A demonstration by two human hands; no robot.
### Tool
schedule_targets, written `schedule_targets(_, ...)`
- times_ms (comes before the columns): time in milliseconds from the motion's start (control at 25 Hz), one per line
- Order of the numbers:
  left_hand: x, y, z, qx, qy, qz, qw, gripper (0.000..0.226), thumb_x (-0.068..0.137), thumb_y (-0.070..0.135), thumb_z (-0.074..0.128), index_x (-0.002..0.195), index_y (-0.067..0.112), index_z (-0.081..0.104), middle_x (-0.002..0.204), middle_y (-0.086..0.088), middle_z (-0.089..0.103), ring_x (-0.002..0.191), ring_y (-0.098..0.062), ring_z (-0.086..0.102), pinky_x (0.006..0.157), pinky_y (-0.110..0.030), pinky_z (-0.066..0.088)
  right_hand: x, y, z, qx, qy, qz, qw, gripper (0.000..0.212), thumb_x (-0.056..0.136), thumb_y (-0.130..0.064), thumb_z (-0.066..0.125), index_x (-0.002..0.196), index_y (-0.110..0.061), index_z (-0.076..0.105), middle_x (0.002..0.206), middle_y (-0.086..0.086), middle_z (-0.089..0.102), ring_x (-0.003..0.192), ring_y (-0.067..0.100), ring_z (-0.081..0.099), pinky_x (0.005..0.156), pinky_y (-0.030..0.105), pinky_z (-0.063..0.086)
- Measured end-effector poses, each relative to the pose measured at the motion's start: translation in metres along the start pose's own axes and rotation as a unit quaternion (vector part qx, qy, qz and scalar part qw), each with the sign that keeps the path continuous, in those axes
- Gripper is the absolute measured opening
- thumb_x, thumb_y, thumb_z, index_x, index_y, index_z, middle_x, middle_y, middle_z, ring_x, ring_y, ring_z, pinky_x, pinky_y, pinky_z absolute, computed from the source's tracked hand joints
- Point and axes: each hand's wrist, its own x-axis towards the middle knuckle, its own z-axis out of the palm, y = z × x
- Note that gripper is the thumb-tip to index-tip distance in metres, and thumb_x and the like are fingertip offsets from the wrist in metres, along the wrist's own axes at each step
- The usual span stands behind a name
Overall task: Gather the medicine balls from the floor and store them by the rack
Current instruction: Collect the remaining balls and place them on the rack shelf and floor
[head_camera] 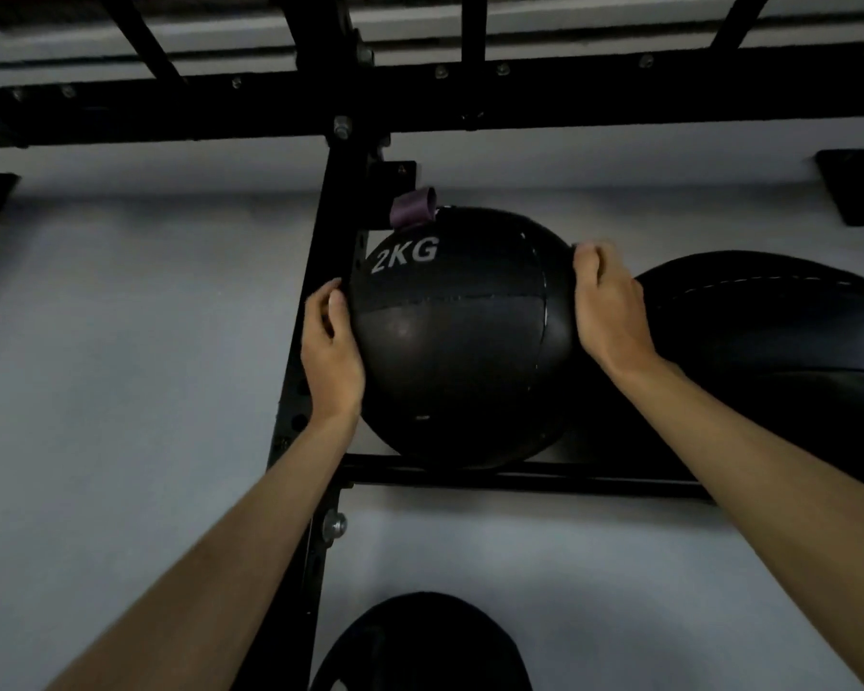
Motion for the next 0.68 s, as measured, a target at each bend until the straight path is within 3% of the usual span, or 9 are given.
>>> schedule_targets(40,0.004,0.002,0.001,0.027,0.028,0.045,0.998,0.032,0.106,0.031,0.044,0.131,0.017,0.058,0.123,0.0,0.061,0.116,-0.015,0.058,0.101,-0.034,0.049,0.005,0.001,0.005,-0.015,0.013,-0.008,1.0,0.028,0.108,-0.036,0.029,0.11,-0.021,0.052,0.08,-0.009,0.051,0.068,-0.001,0.045,0.055,0.009,0.034)
schedule_targets(120,-0.004,0.0,0.003,0.09,-0.01,0.138,0.986,0.034,0.101,0.038,0.05,0.132,0.024,0.056,0.131,-0.003,0.054,0.122,-0.019,0.053,0.104,-0.046,0.047,0.016,0.004,0.011,-0.043,0.03,-0.017,0.998,0.029,0.108,-0.033,0.033,0.111,-0.017,0.057,0.085,-0.003,0.055,0.065,0.0,0.044,0.051,0.01,0.034)
schedule_targets(200,-0.029,-0.003,0.007,0.159,-0.128,0.168,0.965,0.056,0.094,0.058,0.052,0.147,0.044,0.039,0.157,0.005,0.028,0.147,-0.024,0.027,0.117,-0.053,0.031,0.022,0.007,0.016,-0.052,0.044,-0.003,0.998,0.031,0.107,-0.032,0.036,0.11,-0.012,0.061,0.092,0.0,0.056,0.071,0.009,0.048,0.054,0.019,0.031)
schedule_targets(280,-0.035,-0.005,0.006,0.194,-0.184,0.166,0.949,0.071,0.087,0.073,0.048,0.151,0.056,0.02,0.164,0.013,0.006,0.154,-0.023,0.006,0.119,-0.061,0.022,0.02,0.01,0.02,-0.034,0.053,0.002,0.998,0.03,0.106,-0.03,0.04,0.111,-0.011,0.062,0.098,0.0,0.058,0.089,0.016,0.056,0.061,0.016,0.031)
schedule_targets(360,-0.02,-0.01,0.005,0.198,-0.194,0.13,0.952,0.071,0.086,0.078,0.044,0.149,0.062,0.014,0.165,0.012,0.007,0.153,-0.024,0.01,0.115,-0.065,0.027,0.002,0.021,0.028,-0.037,0.048,-0.072,0.996,0.029,0.104,-0.031,0.043,0.124,-0.016,0.059,0.116,0.004,0.057,0.113,0.021,0.055,0.087,0.017,0.036)
schedule_targets(480,-0.001,-0.032,0.006,0.199,-0.203,0.024,0.959,0.069,0.088,0.077,0.039,0.151,0.056,0.02,0.161,0.0,0.024,0.147,-0.029,0.029,0.114,-0.059,0.035,-0.044,0.053,0.051,-0.133,-0.031,-0.178,0.974,0.052,0.102,-0.046,0.043,0.15,-0.027,0.036,0.155,0.009,0.032,0.146,0.024,0.027,0.118,0.039,0.026)
schedule_targets(560,-0.008,-0.047,0.005,0.231,-0.223,0.019,0.947,0.067,0.093,0.07,0.038,0.154,0.046,0.024,0.161,-0.006,0.028,0.147,-0.03,0.031,0.116,-0.055,0.035,-0.06,0.067,0.061,-0.183,-0.078,-0.155,0.968,0.062,0.1,-0.054,0.039,0.157,-0.034,0.022,0.165,0.005,0.014,0.153,0.026,0.011,0.121,0.053,0.023)
schedule_targets(680,-0.012,-0.054,-0.001,0.244,-0.248,0.009,0.937,0.063,0.097,0.062,0.039,0.155,0.045,0.023,0.163,-0.007,0.024,0.149,-0.03,0.026,0.116,-0.057,0.033,-0.063,0.068,0.062,-0.193,-0.091,-0.135,0.968,0.064,0.1,-0.055,0.039,0.158,-0.036,0.017,0.167,0.003,0.007,0.154,0.027,0.006,0.119,0.058,0.025)
